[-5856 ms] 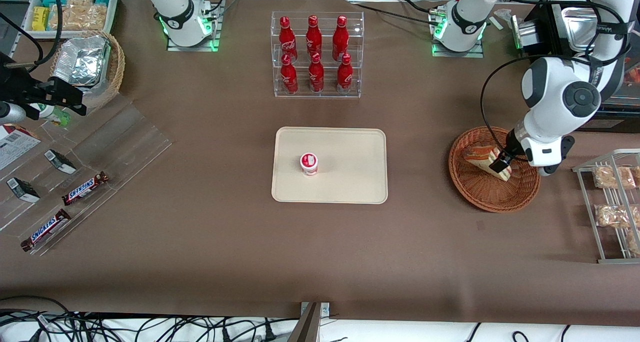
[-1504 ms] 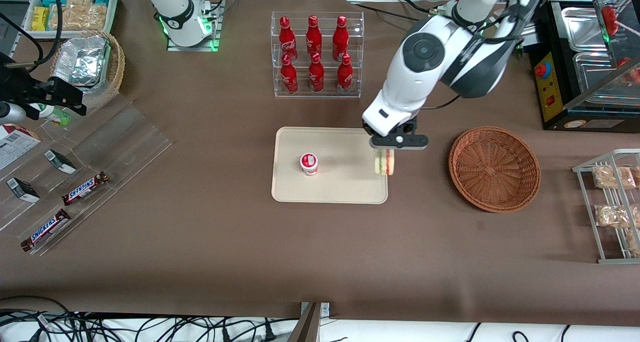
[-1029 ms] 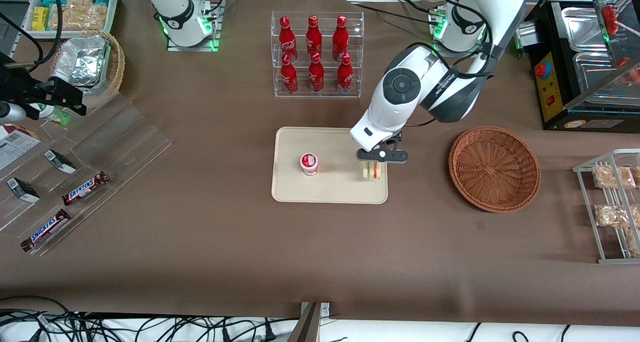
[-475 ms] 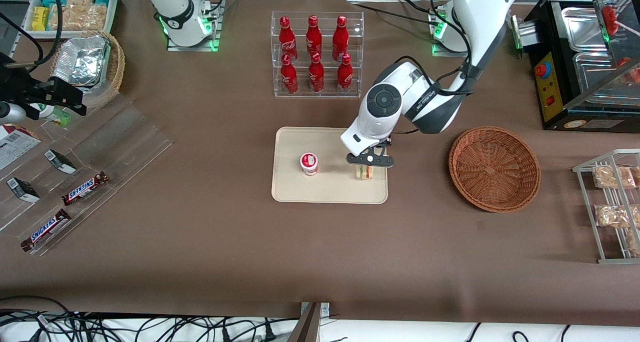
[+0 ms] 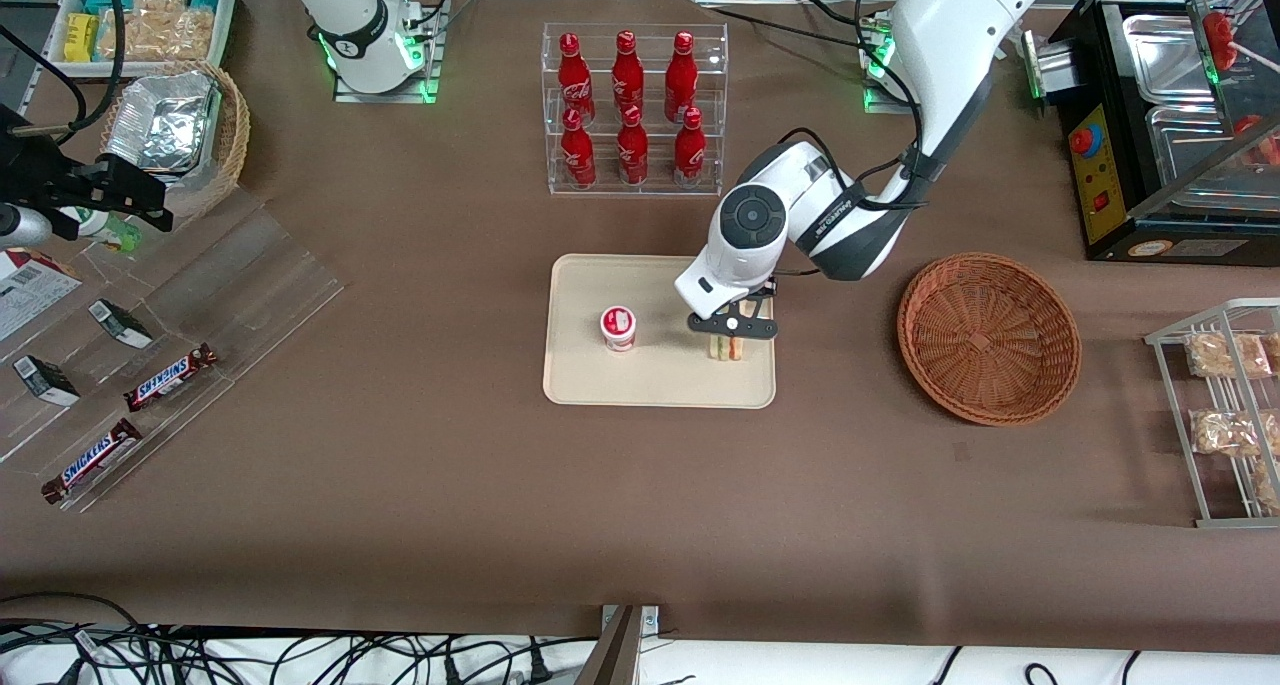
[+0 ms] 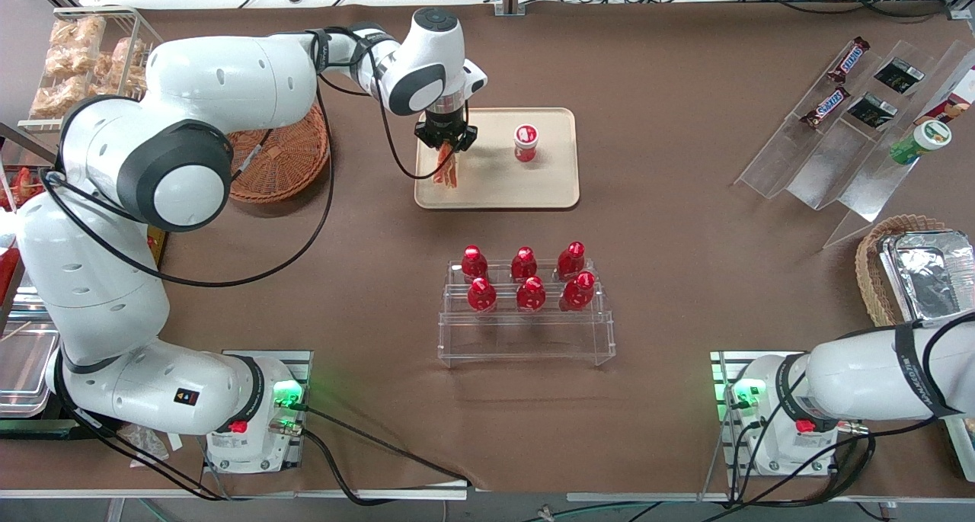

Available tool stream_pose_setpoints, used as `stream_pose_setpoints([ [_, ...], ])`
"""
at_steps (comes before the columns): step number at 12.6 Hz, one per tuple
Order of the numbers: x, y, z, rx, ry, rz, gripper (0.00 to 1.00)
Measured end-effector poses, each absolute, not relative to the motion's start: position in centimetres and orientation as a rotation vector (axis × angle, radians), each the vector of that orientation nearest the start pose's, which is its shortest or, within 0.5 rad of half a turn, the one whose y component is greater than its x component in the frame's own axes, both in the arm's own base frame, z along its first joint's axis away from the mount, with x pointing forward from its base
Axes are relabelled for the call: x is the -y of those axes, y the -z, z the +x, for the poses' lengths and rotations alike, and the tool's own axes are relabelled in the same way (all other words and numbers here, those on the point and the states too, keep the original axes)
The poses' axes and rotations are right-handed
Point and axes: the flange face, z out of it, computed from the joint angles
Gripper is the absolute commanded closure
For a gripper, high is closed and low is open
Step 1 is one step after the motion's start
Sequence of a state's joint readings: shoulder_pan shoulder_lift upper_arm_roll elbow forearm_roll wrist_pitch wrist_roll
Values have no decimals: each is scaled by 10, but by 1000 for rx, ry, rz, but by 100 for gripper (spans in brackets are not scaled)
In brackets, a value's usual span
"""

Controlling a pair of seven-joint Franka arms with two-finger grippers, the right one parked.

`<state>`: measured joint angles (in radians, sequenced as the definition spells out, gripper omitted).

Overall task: Place sandwich from basket to tray
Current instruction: 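Lower the sandwich onto the tray and open the left gripper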

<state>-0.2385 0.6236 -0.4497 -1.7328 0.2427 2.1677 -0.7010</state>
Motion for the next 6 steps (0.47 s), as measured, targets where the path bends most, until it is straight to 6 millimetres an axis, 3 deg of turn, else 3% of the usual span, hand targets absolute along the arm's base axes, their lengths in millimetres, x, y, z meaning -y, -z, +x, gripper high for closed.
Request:
stream_pose_setpoints([
  [3, 389, -232, 525, -98, -221, -3108, 26],
  [4, 390, -230, 524, -101, -218, -3104, 1],
  [6, 391, -230, 524, -99, -204, -3096, 0],
])
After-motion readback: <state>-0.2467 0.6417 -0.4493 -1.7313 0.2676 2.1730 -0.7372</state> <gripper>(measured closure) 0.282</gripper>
